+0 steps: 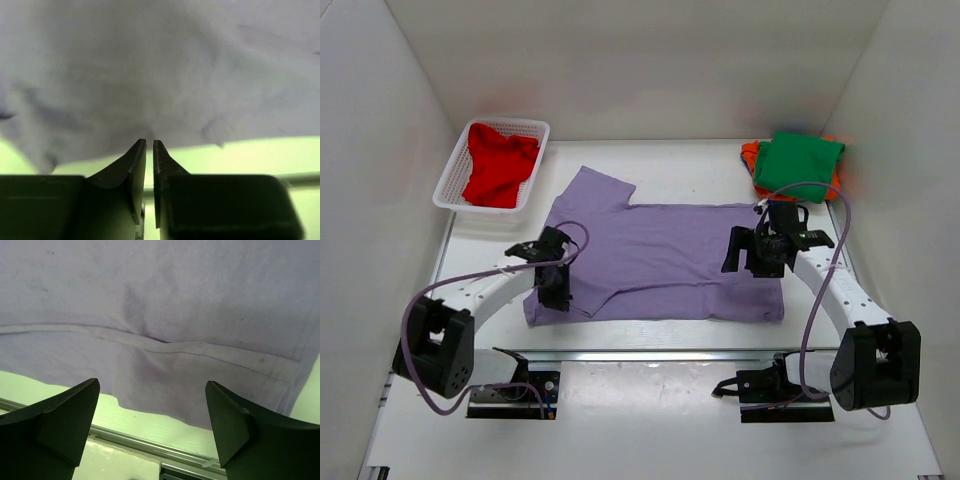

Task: Fold and stack the t-shirts
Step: Fold the flattened tshirt in 1/3 of the way

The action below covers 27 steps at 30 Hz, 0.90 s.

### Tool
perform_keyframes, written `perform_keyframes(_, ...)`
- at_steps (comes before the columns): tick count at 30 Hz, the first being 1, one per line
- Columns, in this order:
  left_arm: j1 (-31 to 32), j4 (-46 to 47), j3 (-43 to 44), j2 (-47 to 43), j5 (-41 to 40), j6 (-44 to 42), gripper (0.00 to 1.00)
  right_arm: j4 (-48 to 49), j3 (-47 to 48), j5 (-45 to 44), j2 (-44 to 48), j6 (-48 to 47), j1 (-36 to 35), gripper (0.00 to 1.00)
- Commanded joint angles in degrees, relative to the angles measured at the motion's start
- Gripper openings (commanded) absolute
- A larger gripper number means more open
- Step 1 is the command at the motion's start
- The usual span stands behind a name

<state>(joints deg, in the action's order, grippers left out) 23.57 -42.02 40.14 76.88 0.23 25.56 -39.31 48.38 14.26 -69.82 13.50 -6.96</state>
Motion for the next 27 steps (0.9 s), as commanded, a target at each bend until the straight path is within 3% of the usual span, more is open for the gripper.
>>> perform_keyframes(1, -4.0, -7.9, 7.6, -6.6, 3.1, -2.1, 0.24, -0.1, 3.3, 0.3, -0.7, -1.4, 0.6, 0.86)
perform_keyframes(6, -6.6, -6.7, 20.1, -2.8, 7.9, -6.7, 0.33, 2.5, 8.5, -1.2, -6.2, -1.9, 0.9, 0.89)
perform_keyframes(11, -6.4, 5.8, 30.5, 13.6, 13.0, -9.2, 0.36, 4.8, 14.5, -0.5, -12.7, -1.5, 1.9, 0.88)
perform_keyframes(14, -7.7, 9.7, 39.3, 23.5, 10.8, -8.2, 0.43, 5.3, 19.5, 0.0, -16.8, -2.2, 1.7, 0.88)
perform_keyframes(16, -9.2, 11.9, 44.7, 28.5, 10.6, -8.4, 0.56, 6.3, 21.8, 1.0, -19.7, -2.2, 1.7, 0.88)
perform_keyframes(18, -11.2, 14.0, 49.8, 33.2, 11.6, -8.7, 0.63, 7.0, 24.5, 1.2, -22.0, -2.5, 1.7, 0.87)
perform_keyframes(23, -14.9, 14.0, 63.4, 44.1, 8.8, -6.2, 0.65, 6.3, 29.9, 1.5, -28.2, -3.2, 2.2, 0.87)
perform_keyframes(27, -15.0, 9.9, 76.0, 52.3, 1.6, -7.9, 0.66, 6.4, 32.5, 1.6, -31.9, -4.4, 2.7, 0.87)
